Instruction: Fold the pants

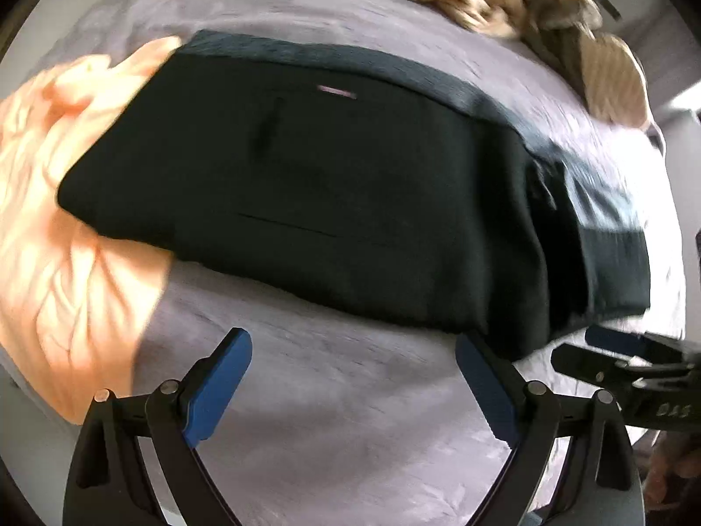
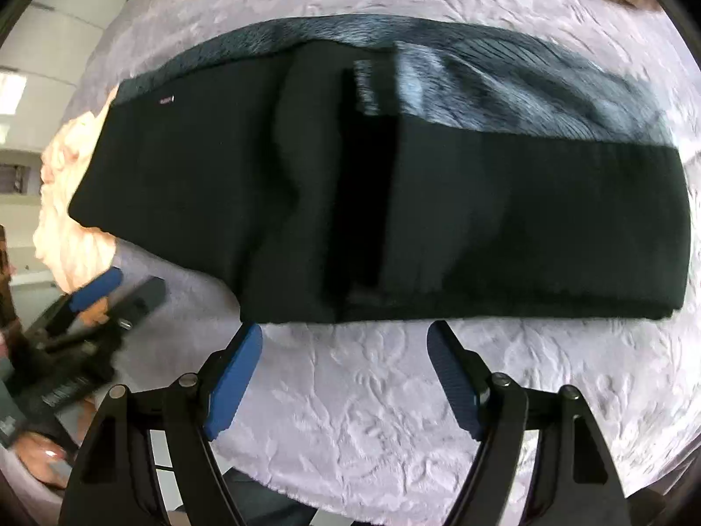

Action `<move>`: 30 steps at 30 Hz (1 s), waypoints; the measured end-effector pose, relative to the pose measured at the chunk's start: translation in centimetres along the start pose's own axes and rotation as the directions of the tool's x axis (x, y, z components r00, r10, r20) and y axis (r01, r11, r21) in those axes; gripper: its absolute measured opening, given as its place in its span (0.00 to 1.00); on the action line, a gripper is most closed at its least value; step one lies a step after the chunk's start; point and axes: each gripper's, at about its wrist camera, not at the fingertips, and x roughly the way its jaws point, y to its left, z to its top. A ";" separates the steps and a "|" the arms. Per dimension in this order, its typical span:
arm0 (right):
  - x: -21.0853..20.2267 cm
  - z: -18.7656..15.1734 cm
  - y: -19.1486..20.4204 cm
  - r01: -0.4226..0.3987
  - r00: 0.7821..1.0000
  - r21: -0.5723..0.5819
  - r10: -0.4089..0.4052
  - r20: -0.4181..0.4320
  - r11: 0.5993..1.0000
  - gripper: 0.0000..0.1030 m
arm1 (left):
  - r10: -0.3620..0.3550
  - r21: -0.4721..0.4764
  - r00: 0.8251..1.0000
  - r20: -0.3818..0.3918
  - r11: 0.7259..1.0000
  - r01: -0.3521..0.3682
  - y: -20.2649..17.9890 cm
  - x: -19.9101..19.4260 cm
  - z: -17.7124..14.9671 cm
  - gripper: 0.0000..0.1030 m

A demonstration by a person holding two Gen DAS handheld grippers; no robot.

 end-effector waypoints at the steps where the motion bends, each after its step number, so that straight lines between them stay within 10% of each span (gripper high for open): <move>1: 0.4 0.3 0.4 0.015 1.000 -0.014 -0.015 0.000 1.000 0.78 | -0.010 -0.023 1.000 0.009 1.000 0.010 1.0 -0.1 0.3 0.92; 7: 1.9 1.0 1.0 0.039 0.999 -0.018 -0.039 -0.022 0.999 0.83 | -0.053 -0.200 0.995 0.080 0.978 0.068 6.8 -0.1 1.8 0.92; 15: 2.2 0.8 1.0 0.028 0.999 -0.011 -0.028 -0.030 1.000 0.86 | -0.282 -0.366 0.942 0.181 0.870 0.331 10.9 0.8 2.3 0.92; 26: 3.2 1.4 1.5 0.033 0.999 -0.019 -0.034 -0.037 0.999 0.89 | -0.283 -0.389 0.935 0.212 0.854 0.346 11.1 2.3 4.2 0.92; 30: 3.3 1.1 2.2 0.038 0.999 -0.021 -0.038 -0.035 0.999 0.90 | -0.243 -0.324 0.940 0.240 0.893 0.314 9.2 0.1 4.7 0.92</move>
